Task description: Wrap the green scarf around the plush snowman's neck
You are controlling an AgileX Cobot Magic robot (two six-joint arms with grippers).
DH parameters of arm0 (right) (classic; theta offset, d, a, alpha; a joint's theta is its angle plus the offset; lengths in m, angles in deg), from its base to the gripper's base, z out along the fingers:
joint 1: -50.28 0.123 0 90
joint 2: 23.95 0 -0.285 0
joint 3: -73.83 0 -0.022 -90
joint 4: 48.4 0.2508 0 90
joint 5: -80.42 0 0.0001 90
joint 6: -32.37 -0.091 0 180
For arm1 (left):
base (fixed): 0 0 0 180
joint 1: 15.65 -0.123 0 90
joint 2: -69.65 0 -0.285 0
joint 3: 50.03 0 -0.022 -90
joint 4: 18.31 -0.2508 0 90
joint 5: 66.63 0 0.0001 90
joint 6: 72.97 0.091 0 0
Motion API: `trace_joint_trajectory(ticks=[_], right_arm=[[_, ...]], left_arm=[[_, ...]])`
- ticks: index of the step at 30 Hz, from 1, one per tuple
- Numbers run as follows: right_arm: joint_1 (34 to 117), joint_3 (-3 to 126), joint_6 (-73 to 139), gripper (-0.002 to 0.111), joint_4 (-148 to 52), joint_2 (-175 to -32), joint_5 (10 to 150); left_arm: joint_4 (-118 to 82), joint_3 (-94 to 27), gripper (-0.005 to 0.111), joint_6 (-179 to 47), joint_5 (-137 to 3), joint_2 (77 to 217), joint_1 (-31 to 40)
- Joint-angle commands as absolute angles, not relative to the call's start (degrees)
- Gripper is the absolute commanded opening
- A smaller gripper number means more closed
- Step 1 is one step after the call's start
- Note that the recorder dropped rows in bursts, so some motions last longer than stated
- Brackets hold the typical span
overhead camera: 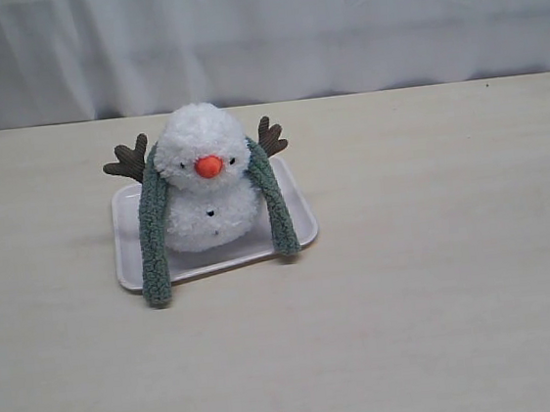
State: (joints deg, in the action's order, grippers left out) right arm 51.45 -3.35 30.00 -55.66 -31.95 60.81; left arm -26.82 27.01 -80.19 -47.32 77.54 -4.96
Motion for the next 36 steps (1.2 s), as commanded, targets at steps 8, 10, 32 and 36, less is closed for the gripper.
trace_joint_trajectory(ticks=[8, 10, 32, 36], right_arm=[[51.08, -3.39, 25.51, 0.004, -55.52, -31.74, 61.26], [51.08, -3.39, 25.51, 0.004, -55.52, -31.74, 61.26], [47.73, -3.39, 25.69, 0.004, -55.4, -31.74, 60.65], [47.73, -3.39, 25.69, 0.004, -55.4, -31.74, 60.65]], left_arm=[[-26.65, 27.18, 0.0, -80.23, -48.11, 77.44, -4.98], [-26.65, 27.18, 0.0, -80.23, -48.11, 77.44, -4.98], [-26.65, 27.18, 0.0, -80.23, -48.11, 77.44, -4.98], [-26.65, 27.18, 0.0, -80.23, -48.11, 77.44, -4.98]])
